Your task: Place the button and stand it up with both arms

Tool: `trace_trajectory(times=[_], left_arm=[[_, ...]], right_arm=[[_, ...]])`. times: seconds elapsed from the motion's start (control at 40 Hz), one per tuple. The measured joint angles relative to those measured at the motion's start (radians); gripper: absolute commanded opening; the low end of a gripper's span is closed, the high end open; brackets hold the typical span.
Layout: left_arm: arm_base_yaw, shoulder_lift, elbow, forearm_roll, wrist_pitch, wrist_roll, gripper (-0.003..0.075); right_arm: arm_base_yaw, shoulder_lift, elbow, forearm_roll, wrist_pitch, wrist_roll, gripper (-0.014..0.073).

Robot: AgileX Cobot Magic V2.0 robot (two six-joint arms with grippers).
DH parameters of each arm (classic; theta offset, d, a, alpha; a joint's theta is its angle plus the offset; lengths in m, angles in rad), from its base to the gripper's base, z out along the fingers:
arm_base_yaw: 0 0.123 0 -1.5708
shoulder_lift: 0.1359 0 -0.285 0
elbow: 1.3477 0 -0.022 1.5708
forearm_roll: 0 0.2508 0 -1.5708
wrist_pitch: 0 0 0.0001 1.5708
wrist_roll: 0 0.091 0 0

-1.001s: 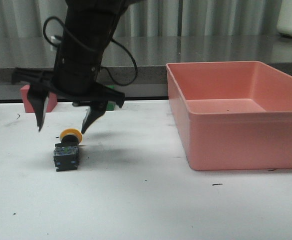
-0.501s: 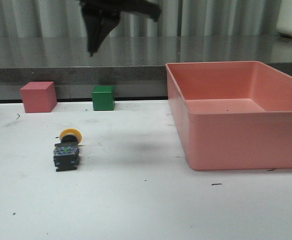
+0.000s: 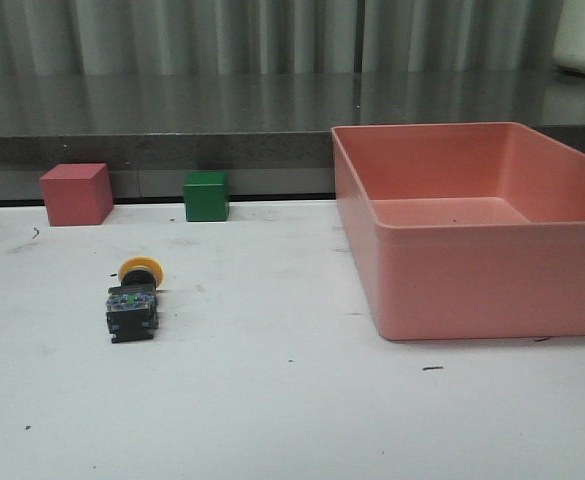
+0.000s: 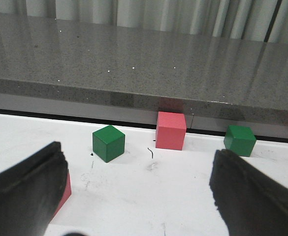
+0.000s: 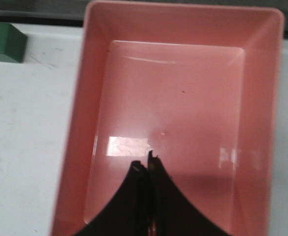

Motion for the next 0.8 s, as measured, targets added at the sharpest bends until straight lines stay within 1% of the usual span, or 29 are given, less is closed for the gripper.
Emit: trace_trajectory(times=[0.15,0.25,0.28,0.53,0.7,0.8], left_arm=[[0.000,0.000,0.000,0.000,0.000,0.000,0.0564],[0.000,0.000,0.000,0.000,0.000,0.000,0.0564],[0.000,0.000,0.000,0.000,0.000,0.000,0.0564],[0.000,0.000,0.000,0.000,0.000,0.000,0.0564],[0.000,0.000,0.000,0.000,0.000,0.000,0.0564],[0.000,0.000,0.000,0.000,0.000,0.000,0.0564]], right_arm=[[-0.096,-0.148,0.240,0.000,0.000,-0.013,-0.0064],[-0.127,-0.274,0.412,-0.004,-0.035,-0.015,-0.0064],[-0.131,-0.314,0.480,-0.006,-0.061,-0.015,-0.0064],[-0.133,-0.658,0.934,-0.006,-0.273,-0.021,-0.0065],[-0.133,-0.889,1.191,-0.012,-0.448,-0.023,-0.0068],[-0.133,-1.031,1.320,-0.046,-0.546,-0.031,-0.0068]])
